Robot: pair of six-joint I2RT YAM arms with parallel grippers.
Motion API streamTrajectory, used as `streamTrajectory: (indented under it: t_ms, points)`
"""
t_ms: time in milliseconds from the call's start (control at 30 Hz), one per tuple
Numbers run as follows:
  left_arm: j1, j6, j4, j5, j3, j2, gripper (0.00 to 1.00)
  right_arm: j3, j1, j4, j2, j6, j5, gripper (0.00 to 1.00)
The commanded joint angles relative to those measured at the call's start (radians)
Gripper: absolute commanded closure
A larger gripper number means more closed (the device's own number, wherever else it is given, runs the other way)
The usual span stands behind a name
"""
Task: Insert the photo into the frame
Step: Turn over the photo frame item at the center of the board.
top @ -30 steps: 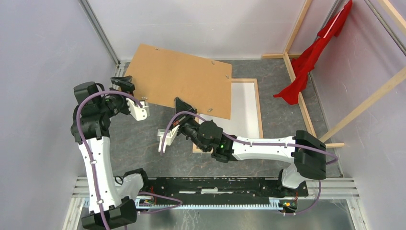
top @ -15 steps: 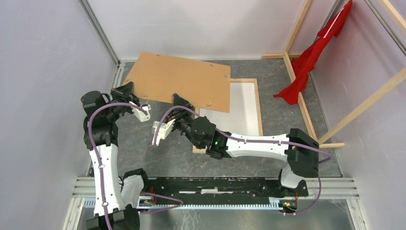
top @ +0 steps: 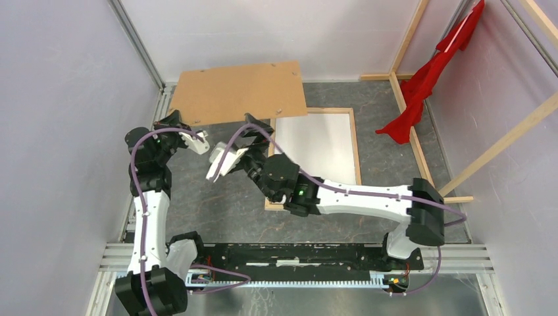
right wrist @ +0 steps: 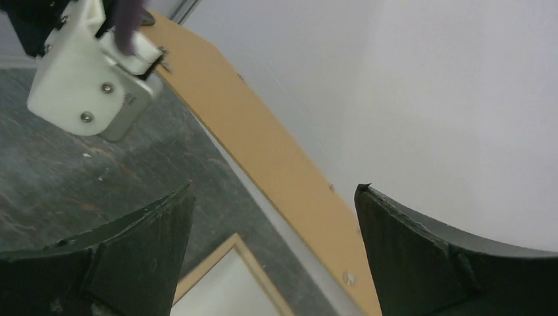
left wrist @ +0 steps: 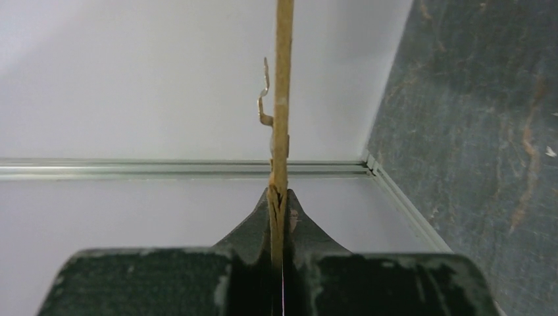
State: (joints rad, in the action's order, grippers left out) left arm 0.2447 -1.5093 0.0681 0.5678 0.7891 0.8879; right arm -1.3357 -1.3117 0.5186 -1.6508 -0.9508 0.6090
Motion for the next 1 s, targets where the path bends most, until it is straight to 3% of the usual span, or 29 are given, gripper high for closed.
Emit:
streamTrajectory:
  t_ms: [0,100,167,267,600,967]
  points:
    - [-0.017,0.176,-0.429,-0.072,-0.033,0.006,0.98,-0.073,0.007,-0.117,0.165,0.506,0.176,0.02]
    - [-0.053,0.174,-0.553,-0.148,-0.069,0.022,0.98,-0.061,0.065,-0.304,0.273,1.017,0.191,0.02]
    - [-0.086,0.155,-0.608,-0.201,-0.084,0.029,0.98,0.038,0.135,-0.362,0.355,1.373,0.134,0.02]
    - [-0.125,0.107,-0.625,-0.236,-0.095,0.026,0.98,0.287,0.216,-0.144,0.449,1.707,0.002,0.02]
    - [-0.182,0.036,-0.54,-0.318,-0.091,-0.006,0.98,0.289,0.263,0.039,0.302,2.001,-0.077,0.06]
    - [-0.194,0.019,-0.498,-0.321,-0.098,-0.042,0.98,0.14,0.28,0.133,0.056,2.247,0.009,0.19]
